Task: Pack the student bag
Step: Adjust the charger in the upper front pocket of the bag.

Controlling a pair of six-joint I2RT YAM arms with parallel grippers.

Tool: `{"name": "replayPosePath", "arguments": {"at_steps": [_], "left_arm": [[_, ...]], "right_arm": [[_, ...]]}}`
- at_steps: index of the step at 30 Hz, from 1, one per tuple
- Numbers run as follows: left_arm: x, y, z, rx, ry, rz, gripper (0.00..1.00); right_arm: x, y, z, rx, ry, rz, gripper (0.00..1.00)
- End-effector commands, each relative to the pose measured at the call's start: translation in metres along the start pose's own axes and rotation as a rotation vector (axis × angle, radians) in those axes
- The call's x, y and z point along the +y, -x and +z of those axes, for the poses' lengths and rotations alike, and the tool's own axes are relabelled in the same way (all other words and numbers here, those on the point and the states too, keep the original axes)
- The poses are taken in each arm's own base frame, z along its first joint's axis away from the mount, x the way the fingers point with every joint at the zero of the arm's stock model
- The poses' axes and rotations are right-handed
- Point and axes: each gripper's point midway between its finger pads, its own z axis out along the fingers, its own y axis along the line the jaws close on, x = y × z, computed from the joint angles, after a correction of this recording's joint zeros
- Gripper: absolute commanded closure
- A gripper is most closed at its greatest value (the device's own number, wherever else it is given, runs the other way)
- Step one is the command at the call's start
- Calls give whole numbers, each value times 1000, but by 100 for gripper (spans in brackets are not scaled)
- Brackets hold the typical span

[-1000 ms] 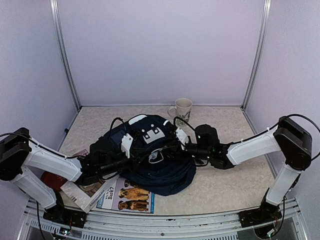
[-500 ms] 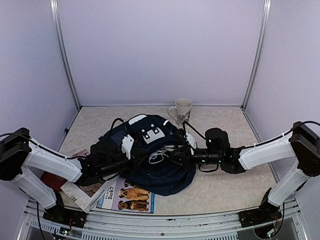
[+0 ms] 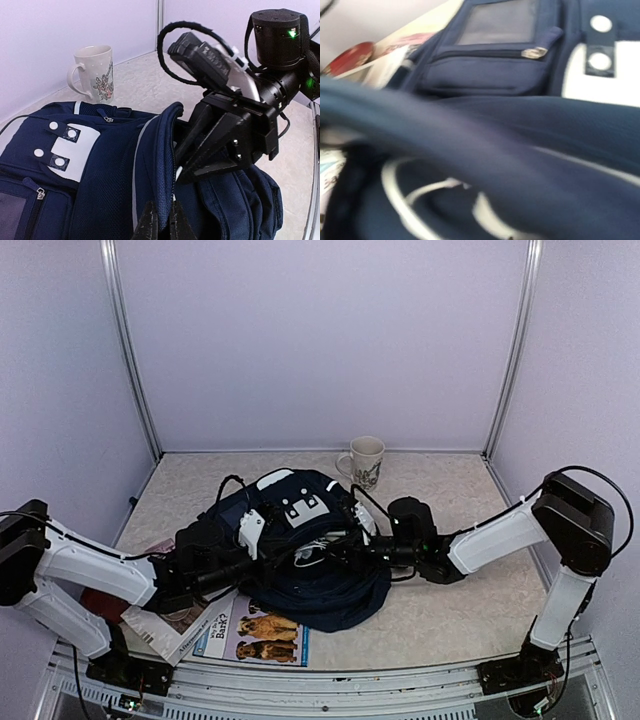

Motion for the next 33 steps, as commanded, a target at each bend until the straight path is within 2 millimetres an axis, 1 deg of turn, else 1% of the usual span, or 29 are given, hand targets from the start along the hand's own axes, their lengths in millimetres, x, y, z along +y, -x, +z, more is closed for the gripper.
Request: {"name": "replayPosePath", "arguments": {"at_steps": [1, 7, 10, 12, 14, 16, 18, 19, 22, 24, 29, 30, 33], "left_arm": [[-1, 13, -8, -33, 18, 37, 100], [-3, 21, -15, -73, 9, 17, 100], [-14, 25, -15, -78, -16, 43, 100], [-26, 21, -11, -53, -43, 85, 100], [-33, 9, -5, -4, -47, 119, 100], [-31, -3, -4, 36, -37, 131, 100], [-28, -11, -6, 59, -27, 145, 100], [-26, -18, -5, 88, -15, 158, 100], [-18, -38, 1, 177, 37, 184, 100], [-18, -49, 5, 216, 40, 199, 100], [-20, -64, 12, 245, 33, 201, 100], [-21, -66, 12, 253, 30, 203, 100], [-25, -74, 14, 280, 3, 216, 100]], "right_arm": [[-23, 15, 14, -80, -48, 69, 79], [-59, 17, 33, -111, -148, 149, 84], [-76, 15, 39, -101, -188, 181, 86], [-83, 13, 42, -88, -206, 190, 86], [-85, 13, 43, -73, -216, 196, 86], [-83, 15, 40, -67, -216, 196, 86], [-80, 16, 32, -65, -219, 193, 86], [-78, 15, 27, -59, -220, 192, 85], [-68, 15, 13, -42, -203, 190, 84], [-60, 15, 5, -27, -187, 194, 83], [-52, -1, -23, 11, -206, 222, 80], [-50, -4, -28, 14, -207, 250, 80], [-44, -6, -44, 23, -216, 254, 79]]}}
